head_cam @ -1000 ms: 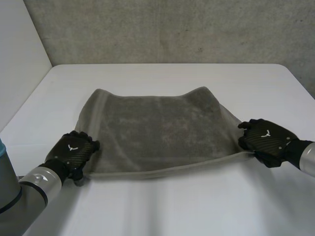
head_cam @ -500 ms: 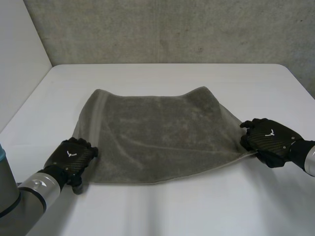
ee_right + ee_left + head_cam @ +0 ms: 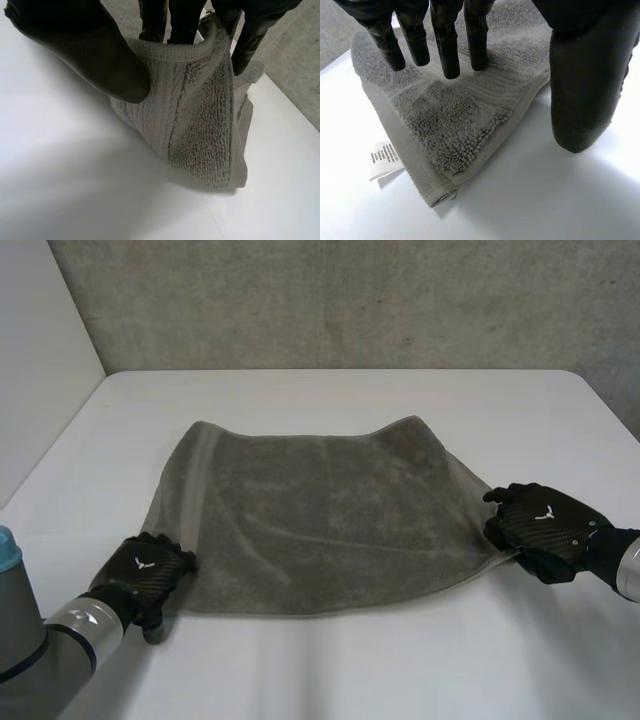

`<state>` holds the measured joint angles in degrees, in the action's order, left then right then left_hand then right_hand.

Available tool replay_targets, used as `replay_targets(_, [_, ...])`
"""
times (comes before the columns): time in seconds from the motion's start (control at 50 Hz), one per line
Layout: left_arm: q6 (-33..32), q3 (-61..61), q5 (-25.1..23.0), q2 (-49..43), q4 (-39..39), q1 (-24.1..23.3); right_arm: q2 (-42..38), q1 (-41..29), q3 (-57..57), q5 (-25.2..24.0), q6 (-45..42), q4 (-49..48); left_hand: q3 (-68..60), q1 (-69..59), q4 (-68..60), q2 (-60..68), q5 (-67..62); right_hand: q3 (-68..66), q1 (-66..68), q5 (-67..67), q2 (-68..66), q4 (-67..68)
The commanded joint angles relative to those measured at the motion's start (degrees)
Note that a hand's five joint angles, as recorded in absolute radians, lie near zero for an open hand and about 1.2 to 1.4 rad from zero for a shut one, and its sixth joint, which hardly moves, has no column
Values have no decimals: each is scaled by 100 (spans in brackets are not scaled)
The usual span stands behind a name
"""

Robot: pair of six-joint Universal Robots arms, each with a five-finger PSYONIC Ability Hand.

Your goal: Fold the towel.

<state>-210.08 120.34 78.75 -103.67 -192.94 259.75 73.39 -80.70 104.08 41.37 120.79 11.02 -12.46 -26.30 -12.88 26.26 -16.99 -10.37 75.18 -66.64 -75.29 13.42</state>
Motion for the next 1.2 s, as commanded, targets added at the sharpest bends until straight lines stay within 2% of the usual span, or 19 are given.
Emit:
replay_targets(0.02, [2,-160,114,-242,-6,-29,0,-15,42,2,-21,-3,246,-241,288,246,-173,37,482,-336,-471,-342])
replay_targets(0.14, [2,-213,123,-391,-15,-29,-9,-16,51,2,-29,-3,246,-662,288,666,-593,37,482,-336,-471,-342])
replay_targets(0.18, [2,-222,123,-400,-24,-38,-9,-16,51,2,-29,-3,246,-1580,288,1584,-1512,37,482,-336,-471,-342])
replay_targets(0.2, [2,-222,123,-400,-24,-38,-9,-16,51,2,-29,-3,246,-1587,288,1591,-1519,37,482,-336,-471,-342])
replay_targets(0.22, [11,-239,123,-391,-33,-64,-9,-16,51,2,-29,-3,246,-2536,288,2540,-2468,37,482,-336,-471,-342])
replay_targets(0.34, [11,-327,131,-365,-59,-152,-9,-16,51,2,-29,-3,246,-3503,288,3507,-3435,37,482,-336,-471,-342])
replay_targets(0.74, [46,-459,123,-409,-59,-179,-9,-24,78,2,-38,6,246,-3841,288,3845,-3773,37,482,-336,-471,-342])
replay_targets(0.78, [46,-459,123,-409,-59,-179,-9,-16,78,2,-47,6,246,-4060,288,4064,-3991,37,482,-336,-471,-342])
replay_targets(0.82, [55,-468,123,-418,-59,-179,-9,-16,78,2,-47,6,246,-5247,288,5251,-5179,37,482,-336,-471,-342])
replay_targets(1.0, [64,-529,105,-418,-50,-144,34,46,34,11,-30,23,246,-5370,288,5374,-5301,37,482,-336,-471,-342])
replay_targets(1.14, [99,-503,70,38,99,-65,228,143,-28,37,6,49,246,-5370,288,5374,-5301,37,482,-336,-471,-342])
replay_targets(1.2, [212,-494,61,363,230,-91,448,389,-54,37,23,137,246,-5370,288,5374,-5301,37,482,-336,-471,-342])
